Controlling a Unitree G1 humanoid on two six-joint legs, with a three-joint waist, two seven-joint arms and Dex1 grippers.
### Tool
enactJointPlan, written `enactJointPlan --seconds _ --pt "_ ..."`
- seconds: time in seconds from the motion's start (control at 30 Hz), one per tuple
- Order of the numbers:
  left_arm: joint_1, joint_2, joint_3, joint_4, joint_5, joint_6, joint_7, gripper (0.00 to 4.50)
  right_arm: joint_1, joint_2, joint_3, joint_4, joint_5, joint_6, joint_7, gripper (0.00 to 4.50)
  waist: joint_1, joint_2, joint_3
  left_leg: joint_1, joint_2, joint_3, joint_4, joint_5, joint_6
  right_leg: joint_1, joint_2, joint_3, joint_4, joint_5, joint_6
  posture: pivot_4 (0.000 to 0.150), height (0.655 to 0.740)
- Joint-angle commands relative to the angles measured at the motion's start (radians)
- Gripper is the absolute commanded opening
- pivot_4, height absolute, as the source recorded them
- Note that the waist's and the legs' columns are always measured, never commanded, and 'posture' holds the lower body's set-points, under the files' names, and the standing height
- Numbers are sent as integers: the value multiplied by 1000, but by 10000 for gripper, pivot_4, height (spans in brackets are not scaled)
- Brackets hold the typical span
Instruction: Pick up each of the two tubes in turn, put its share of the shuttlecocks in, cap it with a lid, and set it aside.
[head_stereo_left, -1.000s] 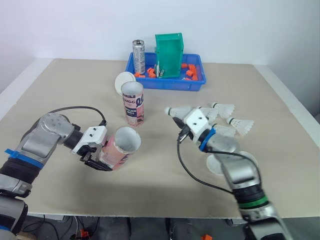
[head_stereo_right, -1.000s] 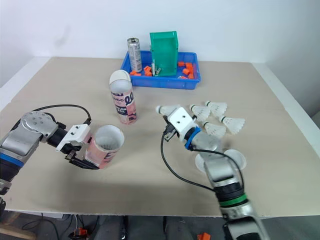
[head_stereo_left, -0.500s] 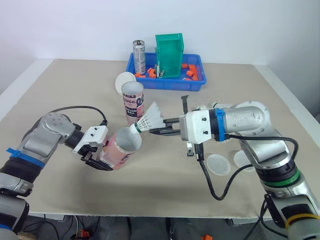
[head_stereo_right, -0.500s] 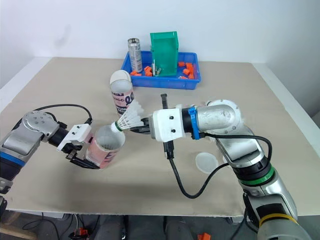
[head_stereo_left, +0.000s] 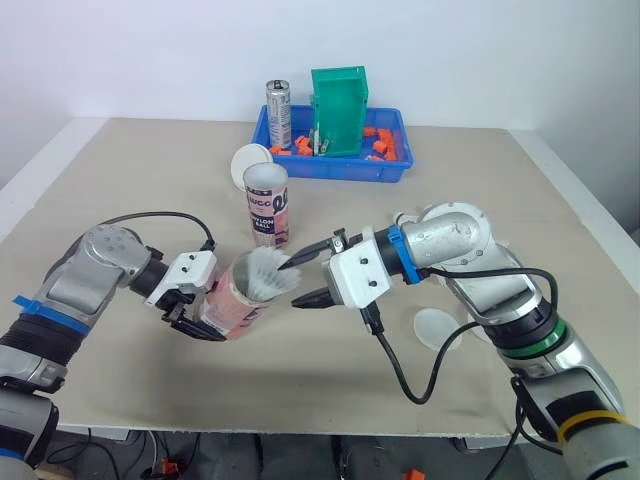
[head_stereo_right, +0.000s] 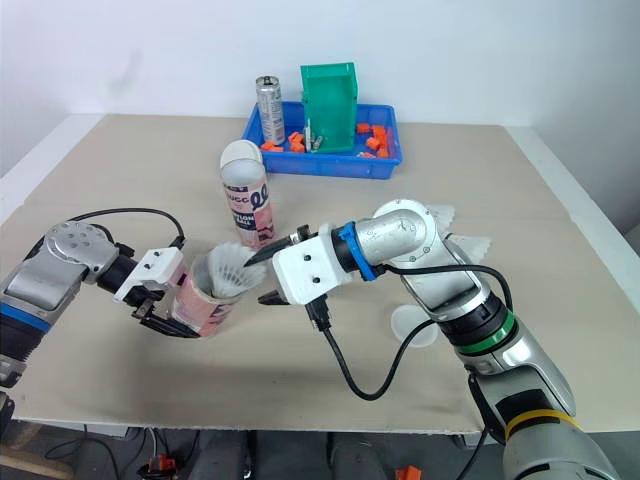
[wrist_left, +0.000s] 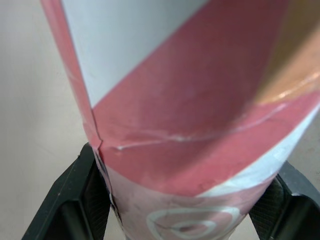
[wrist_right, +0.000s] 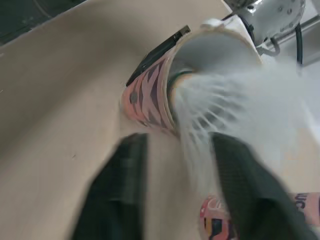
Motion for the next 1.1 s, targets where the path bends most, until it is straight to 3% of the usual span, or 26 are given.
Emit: enactJointPlan --seconds 0.03,0.23,0.43,0.57,0.8,1.1 --pt "11 0 -10 -8 22 7 2 32402 0 -15 -87 -64 78 87 -11 31432 0 0 0 0 0 0 0 0 0 0 0 0 0 0 0 1500 7083" --pt "29 -1 5 -31 15 20 2 32402 179 -69 -394 -152 267 330 -183 31432 4 -1 0 -1 0 0 0 0 -1 0 0 0 0 0 0 1500 7083" --pt "54 2 18 -41 13 24 2 32402 617 -83 -764 -289 314 481 -402 31432 7 -2 -2 -1 0 0 -1 -4 -2 0 -1 0 0 -4 0 1500 7083" --pt "48 0 9 -25 15 13 2 32402 771 -86 -919 -345 411 544 -428 31432 2 3 -3 0 -1 0 -1 -4 -2 1 0 0 0 -4 1 1500 7083" --pt "21 -21 -4 3 19 0 2 32402 949 -64 -925 -297 403 522 -455 31432 -1 3 -3 2 -2 -1 4 -4 -2 4 -1 2 0 -4 1 1500 7083" --pt "30 -25 -7 1 19 -7 2 32402 879 -9 -777 -117 289 413 -562 31432 -2 3 -3 1 -4 -1 6 -4 -1 4 -1 3 0 -4 1 1500 7083"
